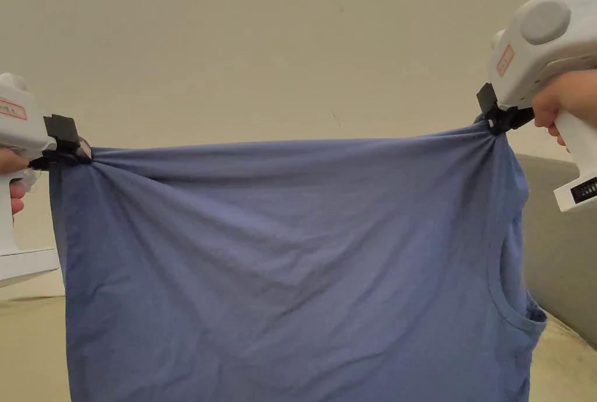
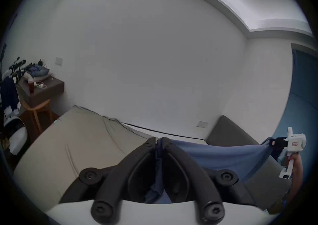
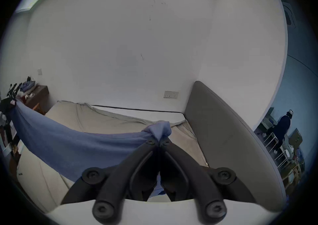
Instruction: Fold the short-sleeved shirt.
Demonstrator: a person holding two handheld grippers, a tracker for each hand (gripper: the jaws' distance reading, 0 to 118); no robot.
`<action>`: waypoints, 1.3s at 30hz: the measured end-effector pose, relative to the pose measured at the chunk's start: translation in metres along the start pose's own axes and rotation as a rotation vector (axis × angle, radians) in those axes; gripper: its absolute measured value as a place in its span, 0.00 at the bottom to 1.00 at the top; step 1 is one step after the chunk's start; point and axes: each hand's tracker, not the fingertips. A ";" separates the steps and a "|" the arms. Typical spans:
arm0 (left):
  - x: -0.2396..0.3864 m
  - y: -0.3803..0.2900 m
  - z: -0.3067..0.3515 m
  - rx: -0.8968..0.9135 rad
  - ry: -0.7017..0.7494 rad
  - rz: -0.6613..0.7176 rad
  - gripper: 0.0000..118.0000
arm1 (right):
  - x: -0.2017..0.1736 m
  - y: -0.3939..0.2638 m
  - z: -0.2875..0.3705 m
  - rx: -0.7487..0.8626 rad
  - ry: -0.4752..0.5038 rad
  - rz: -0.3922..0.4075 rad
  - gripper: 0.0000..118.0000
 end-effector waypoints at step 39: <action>-0.080 -0.238 -0.202 -0.430 0.156 0.053 0.03 | -0.103 -0.215 -0.248 -0.347 0.041 0.135 0.02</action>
